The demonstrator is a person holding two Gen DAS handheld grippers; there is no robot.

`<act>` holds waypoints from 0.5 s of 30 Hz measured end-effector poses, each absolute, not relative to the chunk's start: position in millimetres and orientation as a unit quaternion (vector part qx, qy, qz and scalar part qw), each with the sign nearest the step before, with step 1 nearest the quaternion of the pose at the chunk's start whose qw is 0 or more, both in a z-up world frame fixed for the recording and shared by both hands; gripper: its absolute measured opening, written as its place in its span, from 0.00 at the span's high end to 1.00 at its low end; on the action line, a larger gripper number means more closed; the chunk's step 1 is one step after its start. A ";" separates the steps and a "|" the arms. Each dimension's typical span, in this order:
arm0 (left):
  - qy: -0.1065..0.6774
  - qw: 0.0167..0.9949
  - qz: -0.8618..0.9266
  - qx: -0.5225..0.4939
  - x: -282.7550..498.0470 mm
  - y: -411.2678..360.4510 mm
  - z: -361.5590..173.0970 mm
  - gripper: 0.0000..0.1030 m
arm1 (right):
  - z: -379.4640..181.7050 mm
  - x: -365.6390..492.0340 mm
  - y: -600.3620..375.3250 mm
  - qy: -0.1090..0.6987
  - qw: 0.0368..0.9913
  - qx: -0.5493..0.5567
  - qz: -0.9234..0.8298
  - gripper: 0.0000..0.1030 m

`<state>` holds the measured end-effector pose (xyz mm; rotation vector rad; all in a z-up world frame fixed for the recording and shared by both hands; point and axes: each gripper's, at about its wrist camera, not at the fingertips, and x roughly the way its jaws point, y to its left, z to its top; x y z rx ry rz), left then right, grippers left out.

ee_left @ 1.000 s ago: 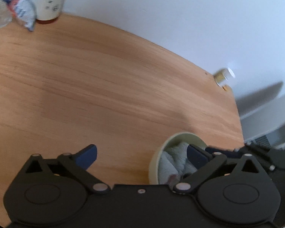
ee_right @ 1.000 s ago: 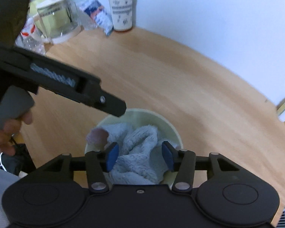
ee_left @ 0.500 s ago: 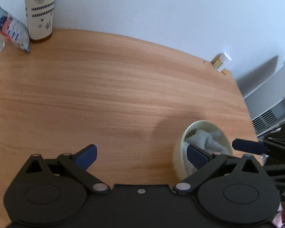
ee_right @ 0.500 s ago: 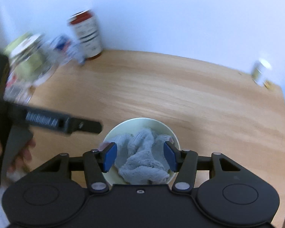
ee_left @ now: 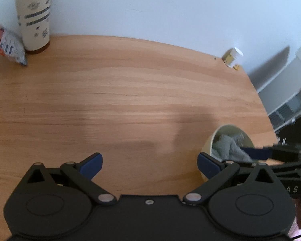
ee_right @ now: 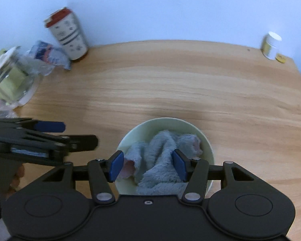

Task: Clean bowl
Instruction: 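Open the left gripper and release the bowl rim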

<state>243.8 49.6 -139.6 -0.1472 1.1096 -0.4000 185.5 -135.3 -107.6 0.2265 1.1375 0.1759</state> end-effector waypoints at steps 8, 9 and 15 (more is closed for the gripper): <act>0.526 0.818 -0.209 -0.106 256.1 57.3 -145.3 0.01 | -130.4 192.6 -128.4 0.574 0.811 0.072 0.090 0.45; 0.524 0.818 -0.212 -0.111 256.7 58.1 -145.1 0.01 | -133.0 193.1 -126.7 0.576 0.810 0.060 0.093 0.46; 0.528 0.813 -0.215 -0.120 257.7 59.0 -145.7 0.01 | -128.6 193.9 -137.2 0.577 0.808 0.067 0.096 0.74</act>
